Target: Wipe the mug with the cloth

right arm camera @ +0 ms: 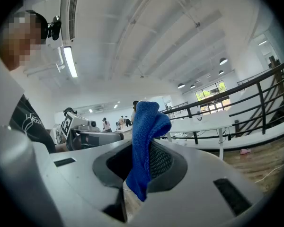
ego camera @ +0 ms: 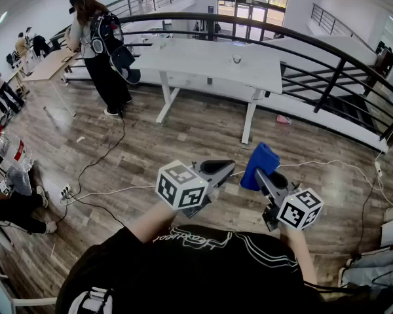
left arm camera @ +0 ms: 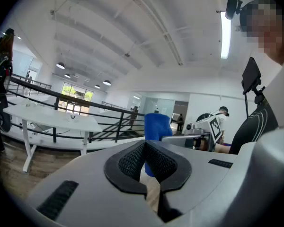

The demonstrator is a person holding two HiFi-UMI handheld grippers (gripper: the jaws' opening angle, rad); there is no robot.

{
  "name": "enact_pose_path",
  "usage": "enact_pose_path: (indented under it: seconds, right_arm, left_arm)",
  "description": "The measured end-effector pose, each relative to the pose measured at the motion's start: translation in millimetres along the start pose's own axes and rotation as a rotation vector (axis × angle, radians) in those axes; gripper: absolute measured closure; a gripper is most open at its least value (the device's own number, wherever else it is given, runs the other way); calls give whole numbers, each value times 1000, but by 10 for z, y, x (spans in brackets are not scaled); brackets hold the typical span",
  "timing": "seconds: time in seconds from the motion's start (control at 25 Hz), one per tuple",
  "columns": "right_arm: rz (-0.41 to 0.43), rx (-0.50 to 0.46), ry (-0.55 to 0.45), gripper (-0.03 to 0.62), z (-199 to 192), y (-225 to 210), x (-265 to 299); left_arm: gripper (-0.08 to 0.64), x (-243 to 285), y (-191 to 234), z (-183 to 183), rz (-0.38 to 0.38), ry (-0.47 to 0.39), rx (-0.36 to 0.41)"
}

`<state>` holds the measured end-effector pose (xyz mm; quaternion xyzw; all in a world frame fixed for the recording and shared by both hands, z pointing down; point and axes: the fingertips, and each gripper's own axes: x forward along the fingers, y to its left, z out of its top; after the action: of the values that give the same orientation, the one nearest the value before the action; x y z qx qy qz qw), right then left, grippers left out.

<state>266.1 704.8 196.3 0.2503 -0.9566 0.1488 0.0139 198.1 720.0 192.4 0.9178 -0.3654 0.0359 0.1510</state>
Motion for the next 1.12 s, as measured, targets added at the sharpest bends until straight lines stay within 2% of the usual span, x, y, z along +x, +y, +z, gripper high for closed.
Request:
enact_pose_path:
  seconds: [0.44,0.72,0.92,1.12]
  right_arm:
    - [19,26,-4,535,-91,-9,-26]
    - [91,88,-18,535,-150,29,-15]
    - [134,123,12,535,-277,-7,166]
    - [150,141,52,535,-433,-174,489]
  left_arm:
    - [552,-5,-8,-65,20,9,-12]
    - [552,-27,-39,-90,47,38,5]
    - [552,-78,184,-140,85,48,-42]
    - [552,6,610,-251,91,47,-96]
